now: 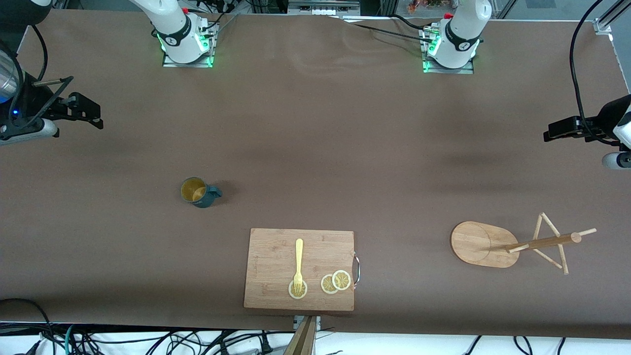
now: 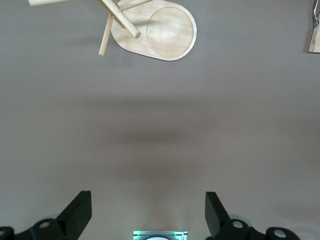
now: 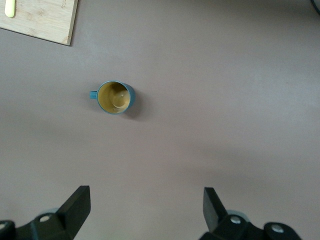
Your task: Pass cup and hang on rack
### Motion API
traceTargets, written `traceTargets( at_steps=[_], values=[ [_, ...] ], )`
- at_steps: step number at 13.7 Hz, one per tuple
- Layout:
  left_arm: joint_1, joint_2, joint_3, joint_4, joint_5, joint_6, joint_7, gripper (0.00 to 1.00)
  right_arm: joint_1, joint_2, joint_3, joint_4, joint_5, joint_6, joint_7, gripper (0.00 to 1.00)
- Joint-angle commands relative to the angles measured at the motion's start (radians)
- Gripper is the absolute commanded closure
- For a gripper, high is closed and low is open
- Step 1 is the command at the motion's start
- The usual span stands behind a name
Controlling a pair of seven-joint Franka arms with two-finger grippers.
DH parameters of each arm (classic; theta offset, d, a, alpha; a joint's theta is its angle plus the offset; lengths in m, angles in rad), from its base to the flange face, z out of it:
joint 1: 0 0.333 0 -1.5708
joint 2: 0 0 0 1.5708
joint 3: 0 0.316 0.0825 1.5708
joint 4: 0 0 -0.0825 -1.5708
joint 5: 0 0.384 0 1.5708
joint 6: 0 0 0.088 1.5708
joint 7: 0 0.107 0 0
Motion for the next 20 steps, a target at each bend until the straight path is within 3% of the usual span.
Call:
traceTargets(
  at_steps=[1, 11, 15, 20],
  values=[
    [0.003, -0.009, -0.005, -0.008, 0.019, 0.008, 0.003, 0.00, -0.005, 0.007, 0.004, 0.021, 0.014, -0.004, -0.005, 0.00],
    [0.003, -0.009, -0.005, -0.008, 0.019, 0.008, 0.003, 0.00, 0.016, 0.093, 0.010, 0.021, 0.003, -0.004, -0.019, 0.00],
    [0.003, -0.009, -0.005, -0.008, 0.019, 0.008, 0.004, 0.00, 0.018, 0.200, 0.009, 0.021, 0.013, -0.016, -0.017, 0.00],
    [0.003, -0.009, -0.005, -0.008, 0.019, 0.008, 0.004, 0.00, 0.016, 0.226, 0.009, 0.007, 0.022, 0.076, -0.016, 0.00]
  ],
)
